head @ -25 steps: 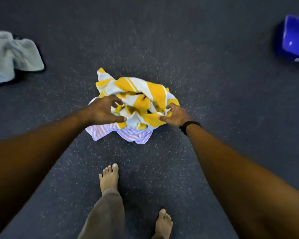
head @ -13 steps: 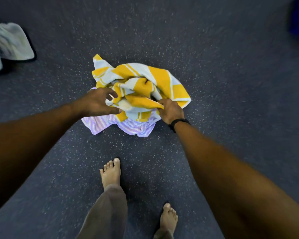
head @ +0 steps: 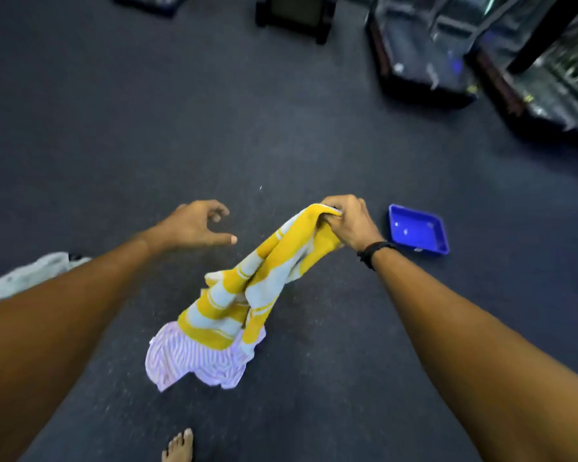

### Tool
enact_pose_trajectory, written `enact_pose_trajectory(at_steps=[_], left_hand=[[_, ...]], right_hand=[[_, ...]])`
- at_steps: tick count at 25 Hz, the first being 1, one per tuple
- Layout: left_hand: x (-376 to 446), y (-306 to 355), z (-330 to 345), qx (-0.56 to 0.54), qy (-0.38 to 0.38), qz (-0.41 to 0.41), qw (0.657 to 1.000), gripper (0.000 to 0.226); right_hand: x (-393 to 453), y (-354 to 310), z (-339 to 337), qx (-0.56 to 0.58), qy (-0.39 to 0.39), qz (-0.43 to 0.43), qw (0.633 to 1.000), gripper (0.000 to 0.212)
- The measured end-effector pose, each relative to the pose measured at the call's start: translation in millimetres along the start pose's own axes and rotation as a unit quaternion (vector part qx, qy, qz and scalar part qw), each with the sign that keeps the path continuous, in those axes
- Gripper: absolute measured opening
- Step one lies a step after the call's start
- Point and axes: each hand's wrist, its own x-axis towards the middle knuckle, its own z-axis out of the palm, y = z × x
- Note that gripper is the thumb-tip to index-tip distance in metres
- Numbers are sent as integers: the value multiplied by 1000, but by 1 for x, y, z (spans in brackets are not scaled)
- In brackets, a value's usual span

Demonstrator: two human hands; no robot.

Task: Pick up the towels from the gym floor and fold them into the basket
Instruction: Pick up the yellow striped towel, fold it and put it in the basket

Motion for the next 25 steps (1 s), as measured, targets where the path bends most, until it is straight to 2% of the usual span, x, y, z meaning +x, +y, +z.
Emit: enact_pose_trajectory(at_steps=[6,11,13,17,20,23,25], left_hand=[[-32,191,-102,-17,38,122,992,58],[-41,325,-119,-23,9,253,967,57],[-42,381,-118,-16,-14,309,951,58],[-53,478,-102,-3,-64,411,909,58],[-76,542,-70,21,-104,483,869,56],[-117,596,-20,30,-166,544,822,56],[-151,620,15,33,-206,569,795,54]], right_hand=[[-70,-78,-255,-73,122,-24,990,12],[-149,-92,-377,-76,154,22,985,14],[-187,-89,-414,-68,162,64,982,16],[-275,-72,-464,-14,114,209,971,21],[-369,-67,-481,100,152,310,933,14],[-467,-77,-480,177,203,372,889,3],[-525,-83,-474,184,250,403,861,21]])
